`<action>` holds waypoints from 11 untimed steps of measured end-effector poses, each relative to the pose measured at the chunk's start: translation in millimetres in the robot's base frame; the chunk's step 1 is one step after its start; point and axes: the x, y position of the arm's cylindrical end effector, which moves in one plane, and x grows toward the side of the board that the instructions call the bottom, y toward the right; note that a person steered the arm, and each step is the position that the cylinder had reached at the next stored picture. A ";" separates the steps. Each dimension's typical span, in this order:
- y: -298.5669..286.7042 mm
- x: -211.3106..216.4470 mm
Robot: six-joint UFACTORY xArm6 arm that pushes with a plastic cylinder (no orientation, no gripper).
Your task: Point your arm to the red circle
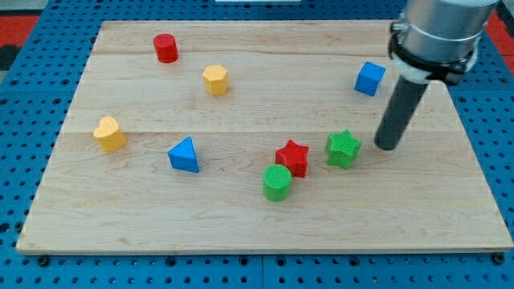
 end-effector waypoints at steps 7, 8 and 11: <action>-226.9 -252.1; -291.3 -261.5; -303.9 -183.8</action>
